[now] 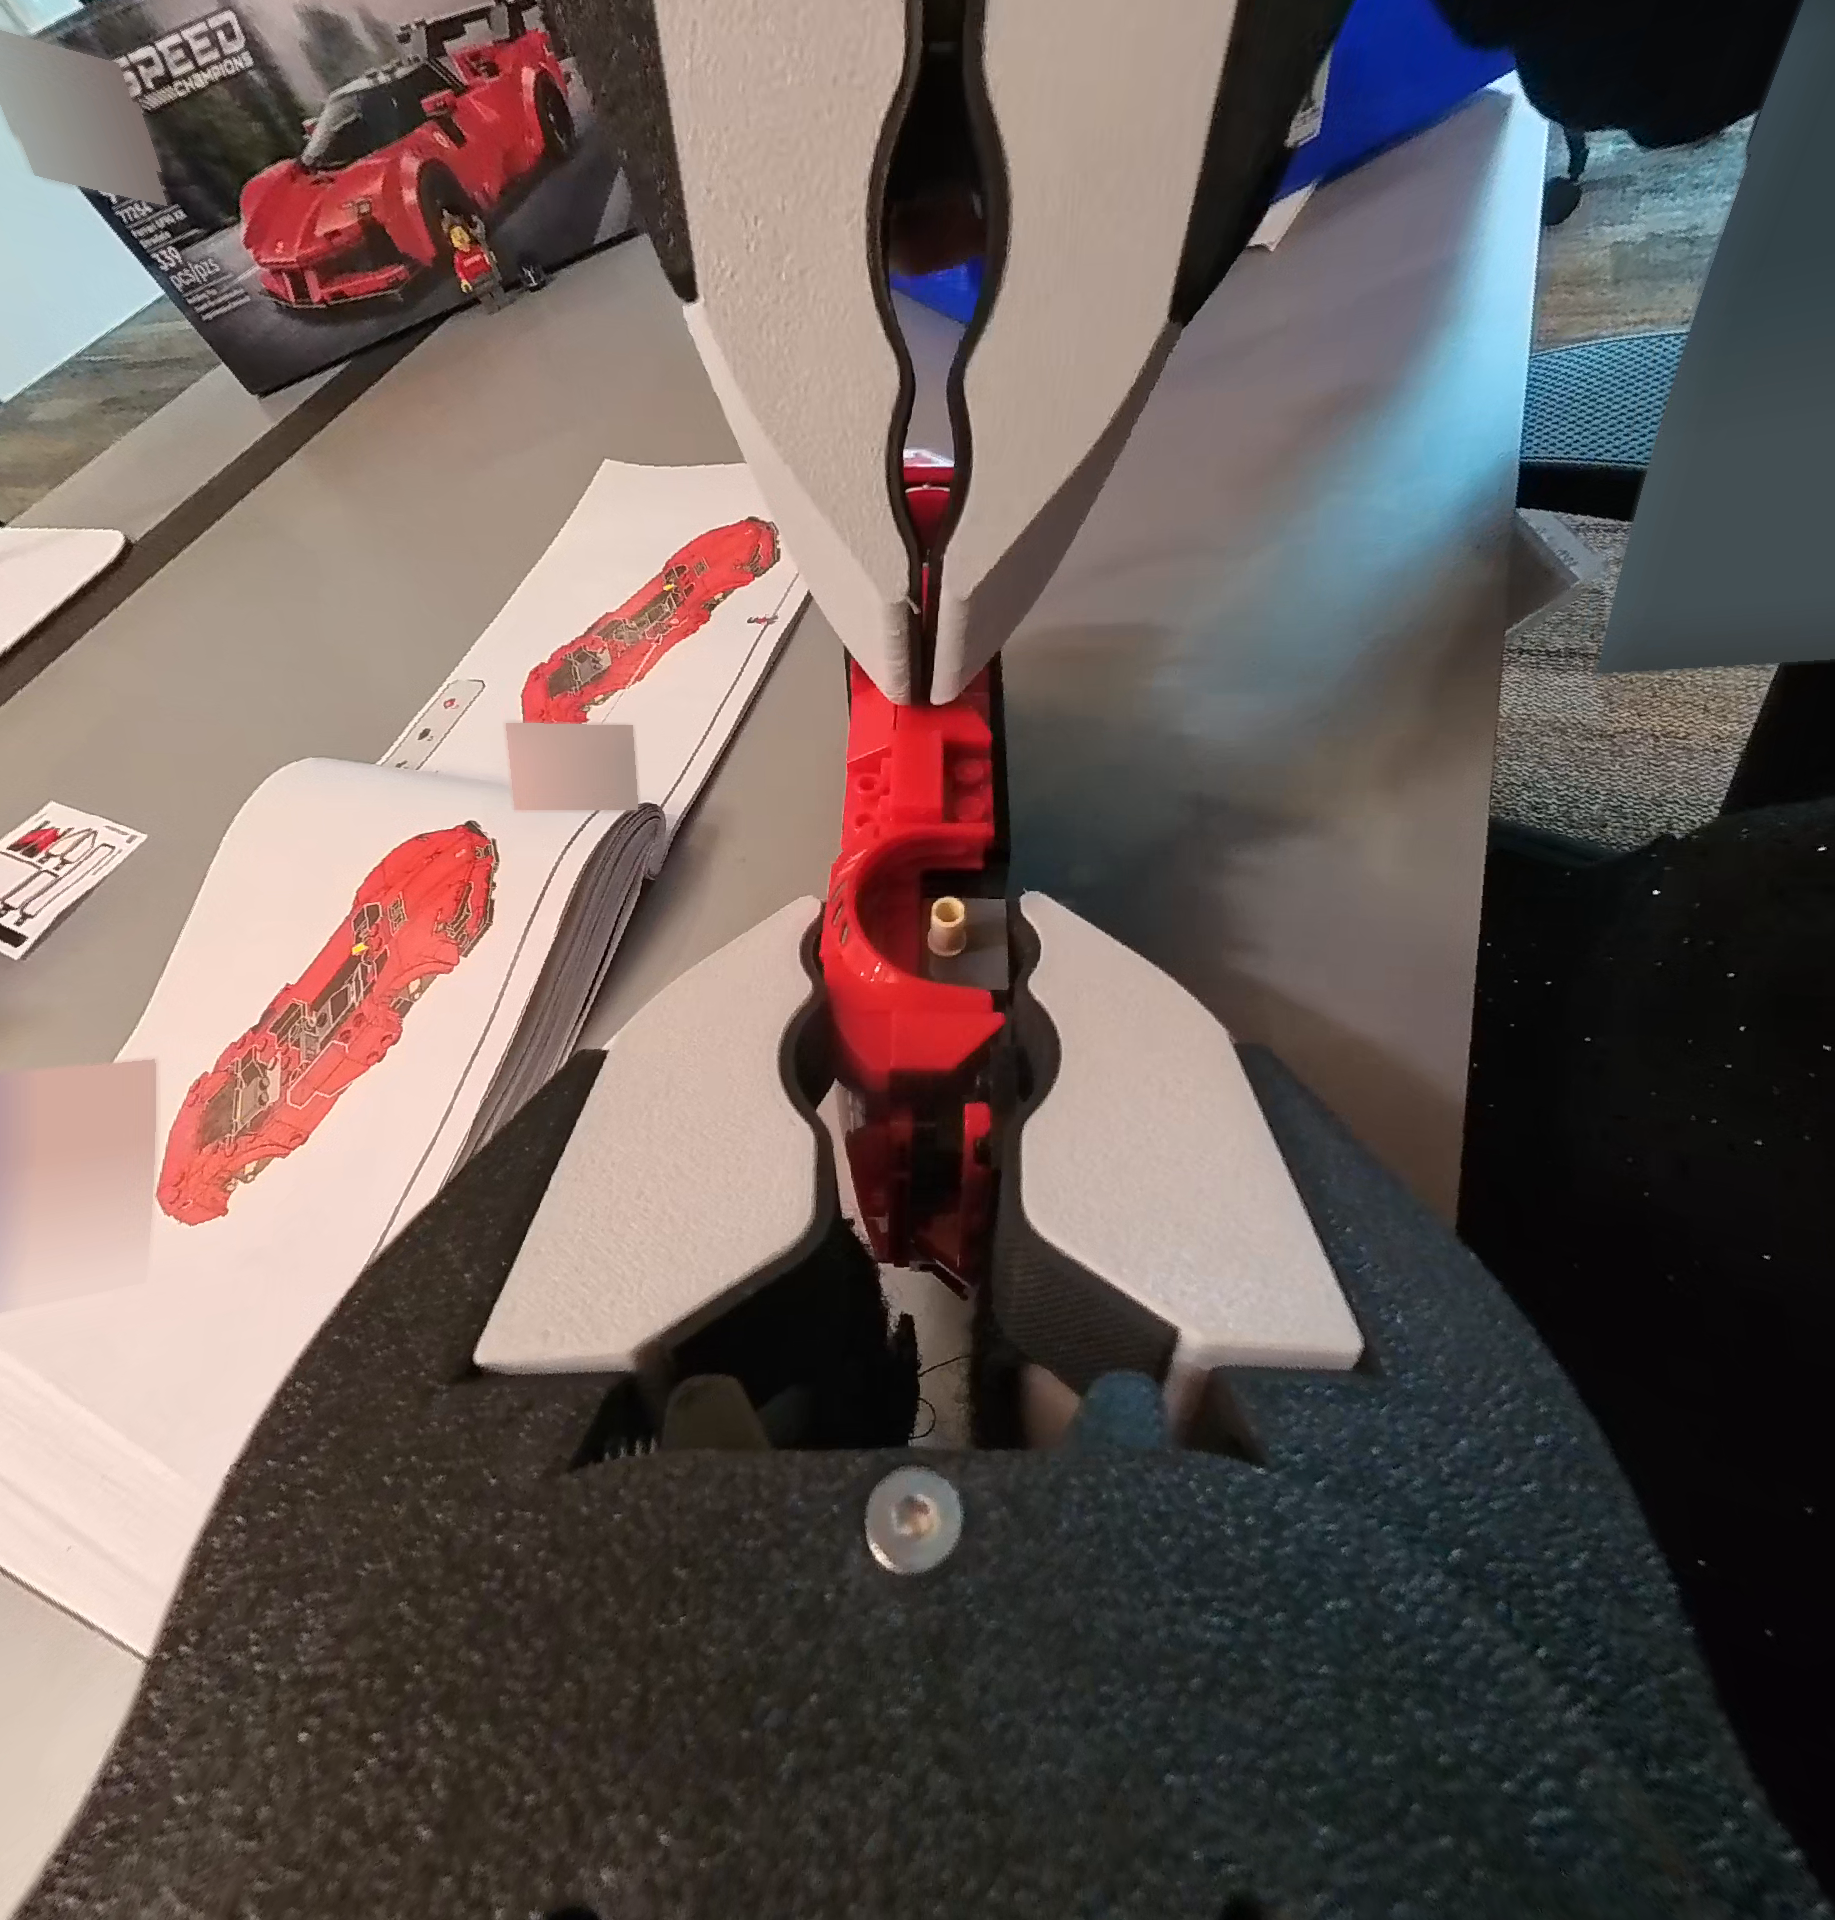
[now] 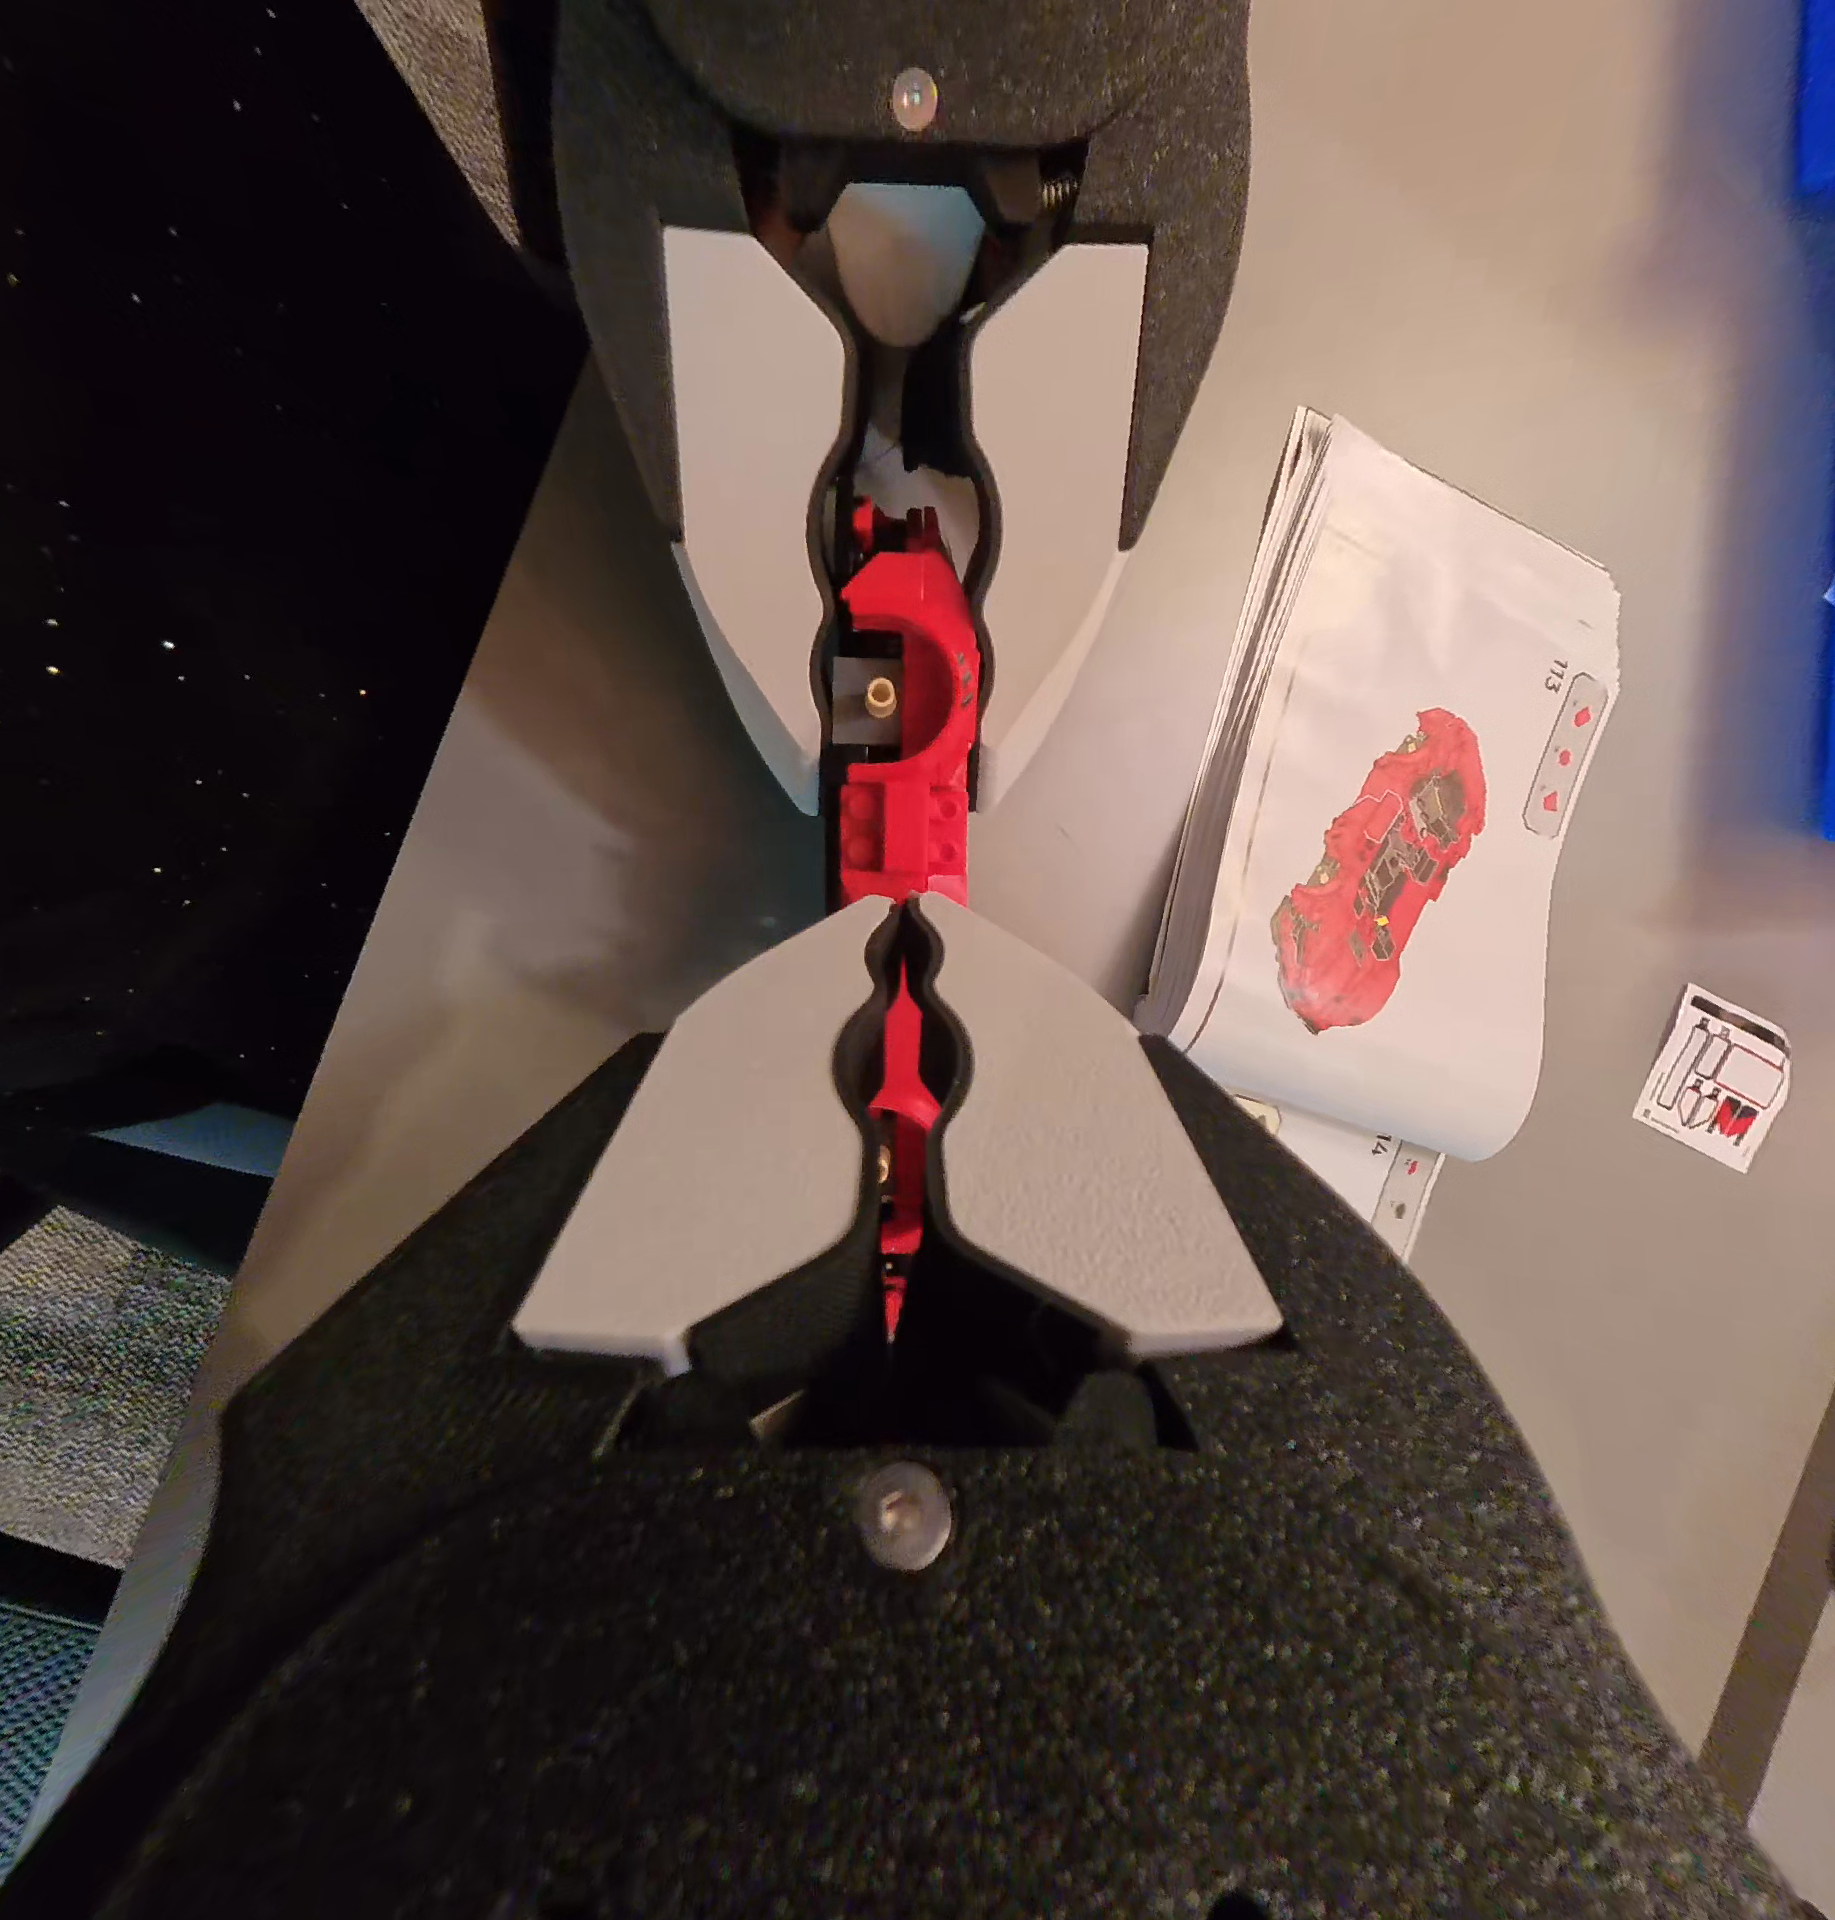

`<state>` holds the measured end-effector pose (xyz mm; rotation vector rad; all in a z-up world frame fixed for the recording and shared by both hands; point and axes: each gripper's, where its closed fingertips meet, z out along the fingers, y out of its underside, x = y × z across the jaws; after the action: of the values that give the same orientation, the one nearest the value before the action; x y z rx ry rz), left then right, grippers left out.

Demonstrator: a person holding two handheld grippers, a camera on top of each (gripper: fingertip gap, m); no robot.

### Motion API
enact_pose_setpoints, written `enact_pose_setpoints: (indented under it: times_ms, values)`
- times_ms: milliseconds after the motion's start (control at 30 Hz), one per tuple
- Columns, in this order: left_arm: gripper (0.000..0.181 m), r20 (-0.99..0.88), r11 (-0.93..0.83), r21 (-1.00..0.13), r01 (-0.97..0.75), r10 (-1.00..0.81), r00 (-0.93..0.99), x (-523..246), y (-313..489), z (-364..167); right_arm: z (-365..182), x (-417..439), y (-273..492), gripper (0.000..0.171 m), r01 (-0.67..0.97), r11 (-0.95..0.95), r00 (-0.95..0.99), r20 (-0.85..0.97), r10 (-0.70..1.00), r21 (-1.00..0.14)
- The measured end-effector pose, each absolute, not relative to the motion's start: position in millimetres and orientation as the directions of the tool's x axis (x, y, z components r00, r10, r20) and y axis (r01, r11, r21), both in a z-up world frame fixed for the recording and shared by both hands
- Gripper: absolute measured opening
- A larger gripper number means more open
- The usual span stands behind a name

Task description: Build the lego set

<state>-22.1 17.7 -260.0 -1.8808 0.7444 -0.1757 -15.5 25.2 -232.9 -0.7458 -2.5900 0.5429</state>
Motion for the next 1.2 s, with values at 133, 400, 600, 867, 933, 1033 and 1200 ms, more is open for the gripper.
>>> enact_pose_setpoints:
  times_ms: [133, 400, 600, 867, 933, 1033, 1200]
  values:
    - [0.030, -0.211, -0.252, -0.877, -0.410, -0.565, 0.798, -23.5, 17.9, -259.8, -236.1, -11.2, 20.9, 0.000, 0.421, 0.791, -0.798, 0.234, 0.556, -0.444]
    - [0.030, -0.212, -0.247, -0.876, -0.414, -0.574, 0.791, -25.0, 16.4, -259.9, -234.5, -15.8, 25.8, 0.000, 0.423, 0.795, -0.779, 0.275, 0.564, -0.434]
    - [0.030, -0.220, -0.239, -0.874, -0.424, -0.583, 0.782, -23.1, 14.3, -259.9, -233.8, -18.4, 24.4, 0.000, 0.431, 0.793, -0.776, 0.272, 0.570, -0.431]
    - [0.030, -0.225, -0.234, -0.873, -0.428, -0.586, 0.778, -22.6, 13.4, -260.1, -234.6, -17.5, 24.0, 0.000, 0.455, 0.781, -0.777, 0.238, 0.583, -0.428]
    - [0.030, -0.224, -0.234, -0.873, -0.428, -0.587, 0.778, -22.7, 13.4, -260.0, -234.8, -18.1, 24.1, 0.000, 0.463, 0.782, -0.776, 0.235, 0.585, -0.417]
    - [0.030, -0.222, -0.235, -0.873, -0.427, -0.588, 0.778, -22.4, 14.1, -260.1, -235.6, -17.7, 24.1, 0.000, 0.465, 0.789, -0.776, 0.243, 0.581, -0.401]
    - [0.030, -0.222, -0.234, -0.873, -0.427, -0.589, 0.777, -22.5, 13.9, -260.4, -235.1, -19.3, 22.6, 0.001, 0.472, 0.783, -0.774, 0.235, 0.587, -0.405]
